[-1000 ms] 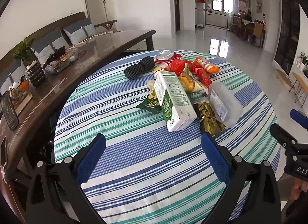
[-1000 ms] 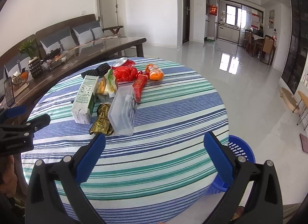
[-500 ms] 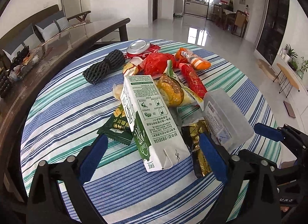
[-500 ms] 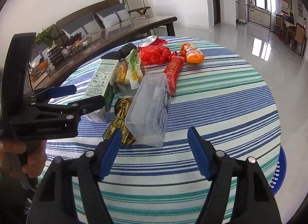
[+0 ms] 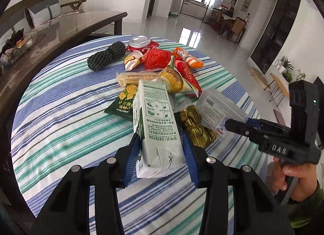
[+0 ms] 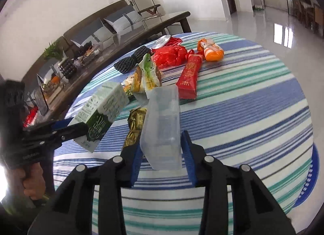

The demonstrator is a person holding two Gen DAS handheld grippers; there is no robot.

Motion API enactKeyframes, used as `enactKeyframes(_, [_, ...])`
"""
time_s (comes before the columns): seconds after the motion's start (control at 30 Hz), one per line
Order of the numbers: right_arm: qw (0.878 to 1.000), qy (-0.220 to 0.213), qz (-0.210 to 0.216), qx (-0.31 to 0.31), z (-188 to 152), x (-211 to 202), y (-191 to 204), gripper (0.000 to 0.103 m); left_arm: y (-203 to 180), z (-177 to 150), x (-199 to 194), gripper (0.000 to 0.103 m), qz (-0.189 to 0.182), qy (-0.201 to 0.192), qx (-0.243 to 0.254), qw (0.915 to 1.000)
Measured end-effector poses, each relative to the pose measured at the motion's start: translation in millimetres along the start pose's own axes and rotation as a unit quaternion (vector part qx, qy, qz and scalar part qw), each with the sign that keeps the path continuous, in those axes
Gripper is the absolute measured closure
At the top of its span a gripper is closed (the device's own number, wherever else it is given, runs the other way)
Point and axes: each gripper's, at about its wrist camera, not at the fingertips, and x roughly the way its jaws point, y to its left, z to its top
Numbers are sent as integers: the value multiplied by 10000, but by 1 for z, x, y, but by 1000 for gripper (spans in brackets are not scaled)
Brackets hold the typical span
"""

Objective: Collect trash
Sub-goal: 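Grasp the white-green milk carton with the left tool while the right tool grasps the clear plastic box, then carry the carton and box to the blue wastebasket and open both tools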

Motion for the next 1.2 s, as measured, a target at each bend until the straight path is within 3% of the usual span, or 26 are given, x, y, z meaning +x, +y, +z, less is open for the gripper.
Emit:
enactKeyframes(0.13, [9925, 229, 620, 1033, -13, -13, -37, 70, 36, -23, -19, 60, -414, 52, -551, 9976])
enactKeyframes(0.27, [9811, 219, 923, 1688, -22, -22, -69, 70, 75, -38, -25, 61, -503, 35, -1109, 9925])
enactKeyframes(0.4, [9796, 34, 663, 1896, -19, -37, -85, 67, 109, -43, -31, 55, -638, -92, -1569, 9855])
enactKeyframes(0.57, [9834, -41, 158, 1805, -14, -46, -95, 62, 132, -43, -43, 48, -224, -196, -1673, 9855])
enactKeyframes(0.67, [9849, -25, -329, 1697, -13, -48, -98, 58, 133, -41, -46, 35, 99, -218, -1534, 9879])
enactKeyframes(0.73, [9862, -15, -592, 1547, -12, -49, -99, 57, 128, -41, -48, 21, 133, -239, -1399, 9898])
enactKeyframes(0.77, [9871, -9, -763, 1404, -10, -51, -96, 50, 124, -41, -49, 8, 151, -264, -1337, 9906])
enactKeyframes(0.8, [9879, -11, -893, 1266, -8, -52, -93, 42, 118, -40, -50, 5, 188, -320, -1242, 9916])
enactKeyframes(0.9, [9907, 41, -1164, 697, 1, -53, -77, 21, 99, -36, -40, 5, 260, -190, -812, 9962])
enactKeyframes(0.97, [9906, 309, -1320, 182, 9, -42, -60, 18, 89, -35, -31, 5, 432, -65, -508, 9978])
enactKeyframes(1.03, [9841, 756, -1579, -304, 17, -21, -49, 18, 78, -32, -18, 5, 643, 56, -176, 9978])
enactKeyframes(1.17, [9713, 1198, -1998, -472, 27, 9, -55, 18, 69, -28, 5, 5, 1086, 299, 277, 9932])
enactKeyframes(1.2, [9703, 1301, -1981, -484, 28, 14, -56, 25, 67, -26, 8, 7, 1178, 343, 386, 9917])
